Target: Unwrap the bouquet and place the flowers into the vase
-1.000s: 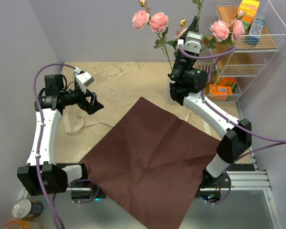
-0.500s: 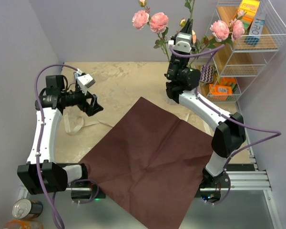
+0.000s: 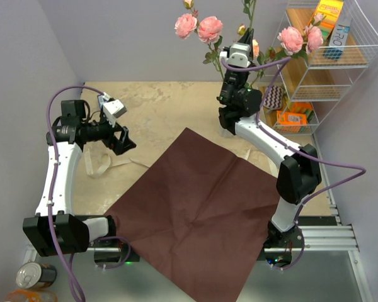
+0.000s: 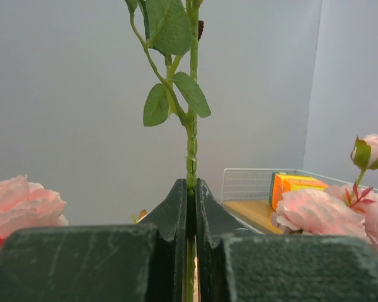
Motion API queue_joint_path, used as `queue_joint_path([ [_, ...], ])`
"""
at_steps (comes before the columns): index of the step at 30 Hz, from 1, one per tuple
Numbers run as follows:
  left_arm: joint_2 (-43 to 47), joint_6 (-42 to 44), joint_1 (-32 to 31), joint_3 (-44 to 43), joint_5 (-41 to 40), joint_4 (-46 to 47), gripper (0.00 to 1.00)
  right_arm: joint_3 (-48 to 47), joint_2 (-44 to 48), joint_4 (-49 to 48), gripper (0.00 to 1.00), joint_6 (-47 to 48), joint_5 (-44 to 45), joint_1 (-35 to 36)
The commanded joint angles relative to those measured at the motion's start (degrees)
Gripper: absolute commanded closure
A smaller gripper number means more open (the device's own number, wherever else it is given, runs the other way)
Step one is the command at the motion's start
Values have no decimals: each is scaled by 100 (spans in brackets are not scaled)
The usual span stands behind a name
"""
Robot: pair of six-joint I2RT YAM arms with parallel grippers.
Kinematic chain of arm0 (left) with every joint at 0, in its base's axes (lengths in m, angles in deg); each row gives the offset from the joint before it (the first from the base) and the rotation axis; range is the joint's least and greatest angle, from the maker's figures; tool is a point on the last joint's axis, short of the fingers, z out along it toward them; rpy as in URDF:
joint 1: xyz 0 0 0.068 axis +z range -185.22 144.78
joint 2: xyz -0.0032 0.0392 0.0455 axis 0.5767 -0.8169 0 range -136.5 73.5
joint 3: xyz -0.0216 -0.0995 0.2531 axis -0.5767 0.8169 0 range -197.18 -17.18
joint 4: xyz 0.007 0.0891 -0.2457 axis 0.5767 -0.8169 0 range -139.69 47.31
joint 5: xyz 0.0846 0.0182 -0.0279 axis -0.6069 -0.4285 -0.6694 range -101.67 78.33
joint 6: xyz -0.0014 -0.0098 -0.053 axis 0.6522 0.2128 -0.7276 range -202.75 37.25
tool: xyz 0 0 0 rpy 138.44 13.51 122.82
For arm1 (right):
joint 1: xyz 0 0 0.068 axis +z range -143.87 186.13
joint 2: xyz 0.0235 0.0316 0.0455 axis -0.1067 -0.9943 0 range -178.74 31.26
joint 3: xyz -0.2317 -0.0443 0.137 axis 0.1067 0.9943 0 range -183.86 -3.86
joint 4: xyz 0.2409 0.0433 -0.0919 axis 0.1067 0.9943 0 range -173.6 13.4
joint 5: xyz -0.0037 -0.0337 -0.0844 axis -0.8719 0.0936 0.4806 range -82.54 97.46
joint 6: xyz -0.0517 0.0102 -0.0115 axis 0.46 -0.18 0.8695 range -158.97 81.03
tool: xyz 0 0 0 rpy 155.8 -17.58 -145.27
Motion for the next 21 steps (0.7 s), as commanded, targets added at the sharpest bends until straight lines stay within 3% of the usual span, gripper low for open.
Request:
queue_joint_path([
  [1, 12, 87, 46, -192, 44, 44, 1, 164, 194, -933, 100, -179, 490, -1],
  [6, 13, 43, 38, -175, 70, 123, 0, 848, 643, -442, 91, -714, 852, 96],
  [9, -14, -71, 47, -245, 96, 159, 1, 1192, 819, -266, 67, -874, 835, 122],
  [10, -5, -80, 47, -262, 114, 124, 1, 1254, 845, -247, 50, -857, 843, 131],
  [11, -14, -71, 47, -315, 184, 98, 1, 1350, 863, -264, 46, -752, 956, 192],
  [14, -14, -45, 46, -403, 272, -26, 0, 1588, 977, -177, 39, -768, 1028, 297],
  [21, 13, -176, 38, -500, 448, -61, 1, 1834, 1548, 1613, 28, -1840, 959, 447],
])
